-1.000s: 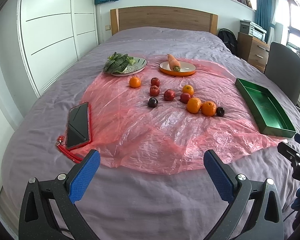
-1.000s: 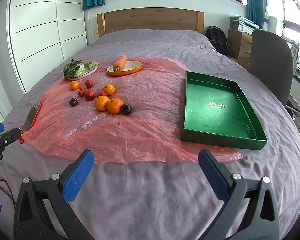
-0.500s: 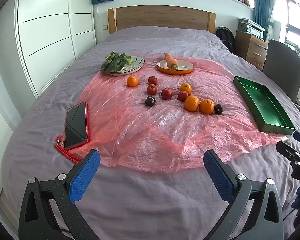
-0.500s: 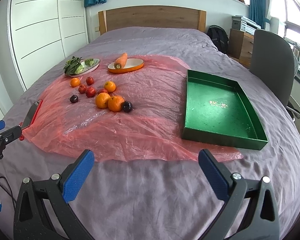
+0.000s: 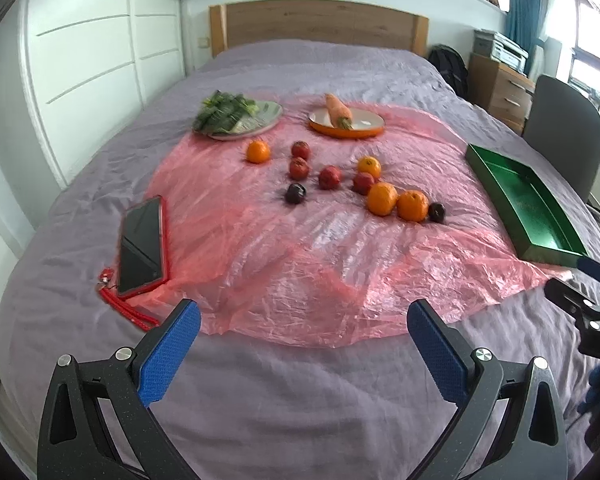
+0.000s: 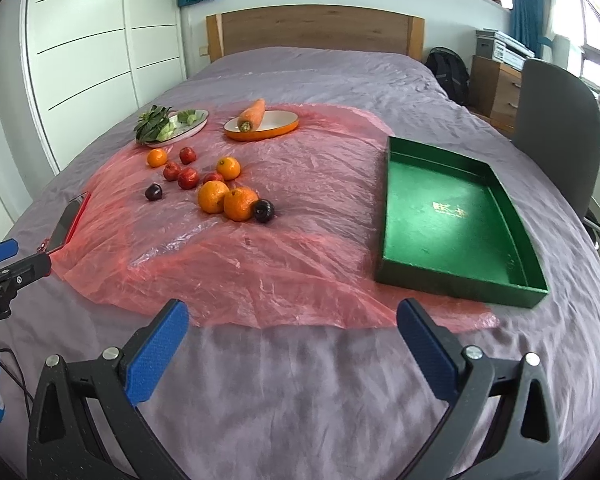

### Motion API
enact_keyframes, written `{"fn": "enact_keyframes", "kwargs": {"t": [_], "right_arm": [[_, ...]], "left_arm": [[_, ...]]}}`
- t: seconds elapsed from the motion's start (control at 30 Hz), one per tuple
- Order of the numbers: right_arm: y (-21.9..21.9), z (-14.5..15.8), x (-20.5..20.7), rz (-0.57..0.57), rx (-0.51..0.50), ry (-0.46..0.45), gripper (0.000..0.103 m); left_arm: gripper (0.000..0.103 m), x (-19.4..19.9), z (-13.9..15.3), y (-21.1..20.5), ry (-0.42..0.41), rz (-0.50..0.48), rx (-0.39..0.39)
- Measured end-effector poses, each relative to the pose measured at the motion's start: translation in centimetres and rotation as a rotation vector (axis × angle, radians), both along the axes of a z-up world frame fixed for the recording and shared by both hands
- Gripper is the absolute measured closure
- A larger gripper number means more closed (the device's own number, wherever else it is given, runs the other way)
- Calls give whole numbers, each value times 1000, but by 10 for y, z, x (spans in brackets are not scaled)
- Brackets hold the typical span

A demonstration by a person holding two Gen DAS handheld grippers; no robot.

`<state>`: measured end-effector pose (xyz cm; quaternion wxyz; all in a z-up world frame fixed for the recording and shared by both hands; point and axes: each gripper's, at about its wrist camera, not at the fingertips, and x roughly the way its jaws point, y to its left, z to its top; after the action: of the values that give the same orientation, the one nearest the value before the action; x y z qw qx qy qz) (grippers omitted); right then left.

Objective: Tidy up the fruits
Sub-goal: 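Grasp an orange with the left tool while the right tool grasps a dark plum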

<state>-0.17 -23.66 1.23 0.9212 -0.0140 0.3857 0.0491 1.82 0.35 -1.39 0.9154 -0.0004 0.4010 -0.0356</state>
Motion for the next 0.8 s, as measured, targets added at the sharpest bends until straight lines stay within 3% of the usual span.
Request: {"fn": "enact_keyframes", "kwargs": {"t": [0.37, 0.6, 0.7, 0.77, 0.8], "right_arm": [[12, -4, 64, 155, 1, 31, 0], [16, -7, 116, 286, 3, 45, 0], [20, -15, 136, 345, 9, 71, 0], [24, -22, 148, 398, 4, 90, 0], [26, -24, 152, 422, 7, 98, 0]], "left_arm": [[1, 51, -6, -18, 83, -60, -83], [4, 94, -15, -28, 117, -96, -90], [18, 110, -18, -36, 129, -135, -92], [36, 122, -24, -43, 154, -168, -105], [38, 128, -27, -46, 166, -181, -107]]}}
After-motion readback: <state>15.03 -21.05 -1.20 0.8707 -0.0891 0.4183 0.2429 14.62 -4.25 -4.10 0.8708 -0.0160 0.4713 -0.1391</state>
